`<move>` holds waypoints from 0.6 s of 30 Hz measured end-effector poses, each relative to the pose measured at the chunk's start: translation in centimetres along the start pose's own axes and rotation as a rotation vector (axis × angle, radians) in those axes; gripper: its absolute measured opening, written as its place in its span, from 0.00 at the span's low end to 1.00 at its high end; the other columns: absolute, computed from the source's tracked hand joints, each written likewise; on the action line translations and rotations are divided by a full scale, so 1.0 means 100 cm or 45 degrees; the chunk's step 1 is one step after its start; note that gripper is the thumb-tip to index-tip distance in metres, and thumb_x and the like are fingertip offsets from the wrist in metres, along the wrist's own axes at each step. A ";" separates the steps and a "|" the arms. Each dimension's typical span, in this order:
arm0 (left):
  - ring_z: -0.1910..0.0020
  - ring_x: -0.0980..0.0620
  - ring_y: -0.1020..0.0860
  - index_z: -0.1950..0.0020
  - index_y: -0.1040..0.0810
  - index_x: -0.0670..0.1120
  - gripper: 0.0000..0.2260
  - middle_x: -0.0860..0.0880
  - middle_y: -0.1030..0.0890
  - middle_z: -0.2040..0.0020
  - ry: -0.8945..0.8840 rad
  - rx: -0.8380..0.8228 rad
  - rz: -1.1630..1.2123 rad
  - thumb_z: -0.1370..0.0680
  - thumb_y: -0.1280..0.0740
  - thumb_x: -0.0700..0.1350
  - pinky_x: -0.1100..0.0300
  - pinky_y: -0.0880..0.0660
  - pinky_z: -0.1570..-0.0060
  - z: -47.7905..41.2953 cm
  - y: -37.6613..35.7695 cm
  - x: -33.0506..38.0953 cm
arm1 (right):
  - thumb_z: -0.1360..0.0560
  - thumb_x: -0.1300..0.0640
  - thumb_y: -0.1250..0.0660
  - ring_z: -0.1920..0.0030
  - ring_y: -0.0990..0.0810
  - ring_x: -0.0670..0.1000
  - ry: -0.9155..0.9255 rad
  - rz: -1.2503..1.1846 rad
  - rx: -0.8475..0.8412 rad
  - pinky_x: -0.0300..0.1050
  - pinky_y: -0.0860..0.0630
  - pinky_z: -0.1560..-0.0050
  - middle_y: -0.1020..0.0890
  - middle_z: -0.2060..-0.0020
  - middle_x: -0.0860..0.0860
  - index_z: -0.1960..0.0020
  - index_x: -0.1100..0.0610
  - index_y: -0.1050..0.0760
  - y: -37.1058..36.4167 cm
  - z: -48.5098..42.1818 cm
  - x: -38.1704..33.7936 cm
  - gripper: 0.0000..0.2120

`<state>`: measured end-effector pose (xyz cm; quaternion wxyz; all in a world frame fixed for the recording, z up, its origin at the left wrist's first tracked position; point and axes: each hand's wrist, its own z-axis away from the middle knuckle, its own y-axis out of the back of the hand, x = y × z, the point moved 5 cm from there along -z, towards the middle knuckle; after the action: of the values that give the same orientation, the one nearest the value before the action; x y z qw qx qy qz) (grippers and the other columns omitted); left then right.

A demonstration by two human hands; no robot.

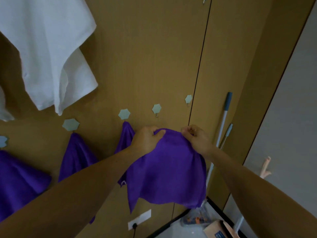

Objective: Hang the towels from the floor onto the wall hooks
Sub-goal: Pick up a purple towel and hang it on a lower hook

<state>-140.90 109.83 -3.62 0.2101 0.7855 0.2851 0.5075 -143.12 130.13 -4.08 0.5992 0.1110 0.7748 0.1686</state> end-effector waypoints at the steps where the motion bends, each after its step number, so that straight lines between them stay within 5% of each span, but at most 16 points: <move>1: 0.59 0.48 0.19 0.50 0.18 0.45 0.18 0.46 0.16 0.59 0.002 0.022 -0.034 0.21 0.39 0.58 0.49 0.22 0.54 -0.008 -0.001 -0.002 | 0.25 0.47 0.31 0.55 0.19 0.45 -0.011 -0.036 -0.058 0.35 0.23 0.55 0.17 0.52 0.50 0.48 0.54 0.23 -0.003 -0.009 0.001 0.12; 4: 0.62 0.53 0.20 0.48 0.18 0.49 0.17 0.50 0.17 0.61 0.003 0.083 -0.125 0.21 0.41 0.58 0.55 0.23 0.57 -0.027 -0.004 -0.010 | 0.33 0.45 0.24 0.56 0.15 0.48 -0.047 -0.057 -0.248 0.41 0.19 0.56 0.14 0.57 0.49 0.50 0.55 0.19 -0.013 -0.038 0.004 0.18; 7: 0.68 0.58 0.25 0.45 0.20 0.50 0.16 0.55 0.22 0.68 0.009 0.188 -0.220 0.20 0.41 0.57 0.65 0.31 0.66 -0.050 -0.004 -0.019 | 0.33 0.50 0.22 0.57 0.15 0.53 -0.046 -0.175 -0.184 0.47 0.17 0.56 0.14 0.58 0.53 0.52 0.60 0.20 -0.014 -0.080 0.006 0.17; 10: 0.67 0.59 0.26 0.44 0.20 0.46 0.16 0.59 0.25 0.68 0.069 0.290 -0.199 0.20 0.40 0.55 0.64 0.31 0.65 -0.075 -0.002 -0.033 | 0.32 0.53 0.23 0.56 0.15 0.55 0.009 -0.229 -0.156 0.52 0.18 0.53 0.15 0.57 0.55 0.53 0.58 0.19 -0.018 -0.121 0.010 0.12; 18: 0.72 0.59 0.32 0.61 0.27 0.49 0.17 0.57 0.29 0.72 0.352 0.602 -0.469 0.20 0.43 0.59 0.63 0.41 0.74 -0.119 -0.009 -0.060 | 0.29 0.51 0.26 0.55 0.18 0.52 0.157 -0.131 -0.008 0.54 0.21 0.48 0.16 0.58 0.51 0.52 0.56 0.18 -0.048 -0.200 0.022 0.10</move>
<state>-153.94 106.96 -3.52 0.0696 0.6715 0.5580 0.4826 -162.83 123.97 -3.42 0.5586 0.0585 0.8143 0.1464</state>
